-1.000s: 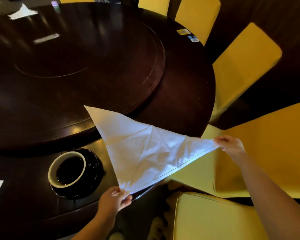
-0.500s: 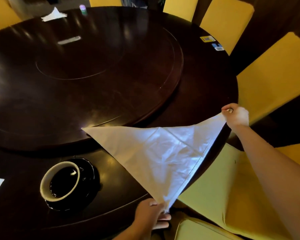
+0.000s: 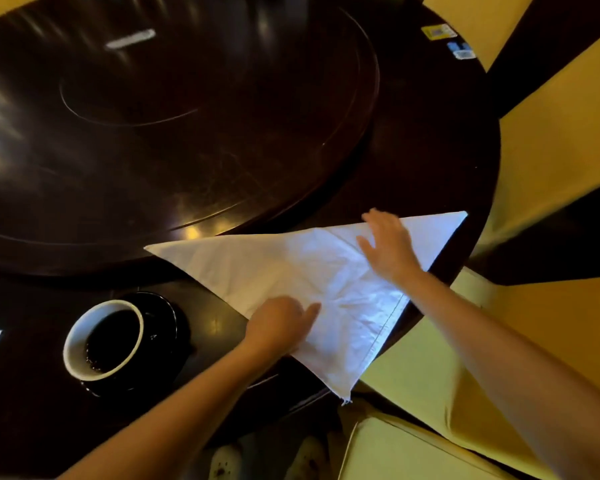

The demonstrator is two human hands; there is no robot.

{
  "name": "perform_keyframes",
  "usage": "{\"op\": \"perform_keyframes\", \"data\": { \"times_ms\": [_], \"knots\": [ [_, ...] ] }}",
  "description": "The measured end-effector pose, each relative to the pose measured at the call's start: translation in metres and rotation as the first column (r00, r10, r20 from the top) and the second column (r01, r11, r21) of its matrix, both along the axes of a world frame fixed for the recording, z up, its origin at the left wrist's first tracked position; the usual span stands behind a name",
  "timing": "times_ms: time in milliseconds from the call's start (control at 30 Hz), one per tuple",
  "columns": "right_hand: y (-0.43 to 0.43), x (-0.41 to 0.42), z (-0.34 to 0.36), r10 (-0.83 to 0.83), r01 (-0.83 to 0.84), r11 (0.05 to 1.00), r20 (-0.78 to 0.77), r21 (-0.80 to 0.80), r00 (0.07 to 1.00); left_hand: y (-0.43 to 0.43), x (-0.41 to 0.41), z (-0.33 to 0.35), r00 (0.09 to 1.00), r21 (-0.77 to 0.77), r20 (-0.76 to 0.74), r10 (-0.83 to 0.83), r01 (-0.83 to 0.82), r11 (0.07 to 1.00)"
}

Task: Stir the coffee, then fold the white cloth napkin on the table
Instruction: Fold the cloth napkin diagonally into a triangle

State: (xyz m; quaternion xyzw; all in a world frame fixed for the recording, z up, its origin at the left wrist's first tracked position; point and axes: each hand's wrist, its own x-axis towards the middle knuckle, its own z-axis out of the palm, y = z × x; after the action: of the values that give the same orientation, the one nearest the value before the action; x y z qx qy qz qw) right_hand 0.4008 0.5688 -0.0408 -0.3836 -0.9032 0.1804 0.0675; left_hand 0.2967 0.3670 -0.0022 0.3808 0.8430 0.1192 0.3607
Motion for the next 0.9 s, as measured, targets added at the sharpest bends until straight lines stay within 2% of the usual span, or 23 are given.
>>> {"op": "perform_keyframes", "data": {
  "times_ms": [67,133,200,267,367,500,767,900],
  "knots": [
    [-0.025,-0.019,-0.014,0.119,-0.118,0.993,0.029,-0.029,0.992,0.02,-0.013,-0.008,0.969,0.21,-0.248,0.016,0.037,0.977],
    [-0.04,-0.038,-0.021,0.166,-0.165,0.985,0.022,-0.048,0.986,0.039,-0.027,-0.028,0.931,0.391,-0.362,0.052,0.101,0.915],
    [-0.049,-0.049,-0.026,0.201,-0.198,0.979,0.103,-0.035,0.974,0.051,-0.042,-0.054,0.885,0.367,-0.465,-0.04,0.233,0.9],
    [-0.05,-0.049,-0.036,0.227,-0.235,0.972,0.178,0.022,0.957,0.055,-0.054,-0.073,0.836,0.219,-0.528,-0.151,0.306,0.926],
    [-0.034,-0.035,-0.044,0.206,-0.225,0.972,0.208,0.073,0.956,0.054,-0.064,-0.087,0.815,0.12,-0.55,-0.181,0.291,0.949],
    [0.01,-0.002,-0.048,0.064,-0.092,0.989,0.221,0.118,0.973,0.047,-0.077,-0.085,0.83,0.115,-0.542,-0.13,0.227,0.967],
    [0.081,0.04,-0.044,-0.107,0.062,0.986,0.305,0.153,0.946,0.042,-0.083,-0.083,0.845,0.124,-0.516,-0.142,0.237,0.963],
    [0.092,0.033,-0.033,-0.331,0.297,0.942,0.308,0.154,0.892,0.041,-0.082,-0.082,0.829,0.117,-0.54,-0.146,0.246,0.962]
  ]
}}
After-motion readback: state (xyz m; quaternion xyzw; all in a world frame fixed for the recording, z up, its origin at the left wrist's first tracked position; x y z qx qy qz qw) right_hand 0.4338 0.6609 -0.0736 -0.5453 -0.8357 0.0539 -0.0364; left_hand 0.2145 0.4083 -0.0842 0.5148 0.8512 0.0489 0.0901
